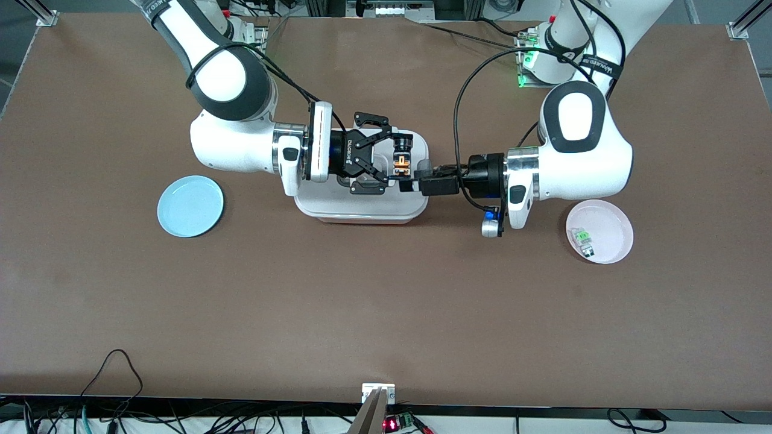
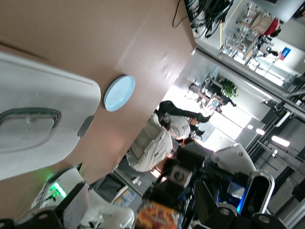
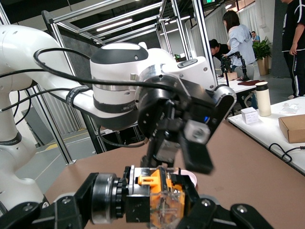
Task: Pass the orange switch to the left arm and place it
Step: 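Close the left gripper on the switch held by the right gripper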
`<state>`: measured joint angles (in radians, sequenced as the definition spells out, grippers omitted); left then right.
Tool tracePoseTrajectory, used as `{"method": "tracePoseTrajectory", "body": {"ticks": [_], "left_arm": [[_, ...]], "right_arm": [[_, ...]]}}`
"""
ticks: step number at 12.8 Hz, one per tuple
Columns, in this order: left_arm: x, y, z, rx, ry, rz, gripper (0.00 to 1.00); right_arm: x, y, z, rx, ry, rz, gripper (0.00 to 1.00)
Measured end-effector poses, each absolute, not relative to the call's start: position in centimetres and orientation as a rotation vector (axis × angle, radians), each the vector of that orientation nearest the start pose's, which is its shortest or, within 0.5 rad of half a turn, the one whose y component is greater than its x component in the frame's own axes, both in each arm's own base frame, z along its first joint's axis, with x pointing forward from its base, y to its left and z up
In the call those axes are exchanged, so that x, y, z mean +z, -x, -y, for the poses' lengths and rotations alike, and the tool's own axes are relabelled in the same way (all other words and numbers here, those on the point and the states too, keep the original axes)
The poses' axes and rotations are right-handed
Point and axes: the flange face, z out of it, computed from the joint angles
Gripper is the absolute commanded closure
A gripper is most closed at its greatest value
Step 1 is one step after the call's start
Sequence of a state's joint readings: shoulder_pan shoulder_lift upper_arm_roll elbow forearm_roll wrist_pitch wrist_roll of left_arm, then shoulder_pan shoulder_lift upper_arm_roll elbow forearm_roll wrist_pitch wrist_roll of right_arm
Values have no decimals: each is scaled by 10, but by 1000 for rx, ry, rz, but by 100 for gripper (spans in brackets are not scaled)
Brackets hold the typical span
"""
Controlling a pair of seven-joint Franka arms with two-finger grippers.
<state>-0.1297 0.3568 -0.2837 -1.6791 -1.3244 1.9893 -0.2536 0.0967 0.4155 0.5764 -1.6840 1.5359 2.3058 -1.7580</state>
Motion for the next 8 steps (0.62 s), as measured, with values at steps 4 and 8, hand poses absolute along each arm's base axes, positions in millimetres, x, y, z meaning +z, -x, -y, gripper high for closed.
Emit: {"method": "tracePoseTrajectory", "body": {"ticks": [4, 8], "left_arm": [[450, -610, 267, -542, -1802, -469, 7], [445, -605, 272, -466, -1822, -338, 11]], "right_arm": [[435, -559, -405, -927, 1467, 1079, 72], [431, -560, -405, -922, 1470, 1073, 72]]}}
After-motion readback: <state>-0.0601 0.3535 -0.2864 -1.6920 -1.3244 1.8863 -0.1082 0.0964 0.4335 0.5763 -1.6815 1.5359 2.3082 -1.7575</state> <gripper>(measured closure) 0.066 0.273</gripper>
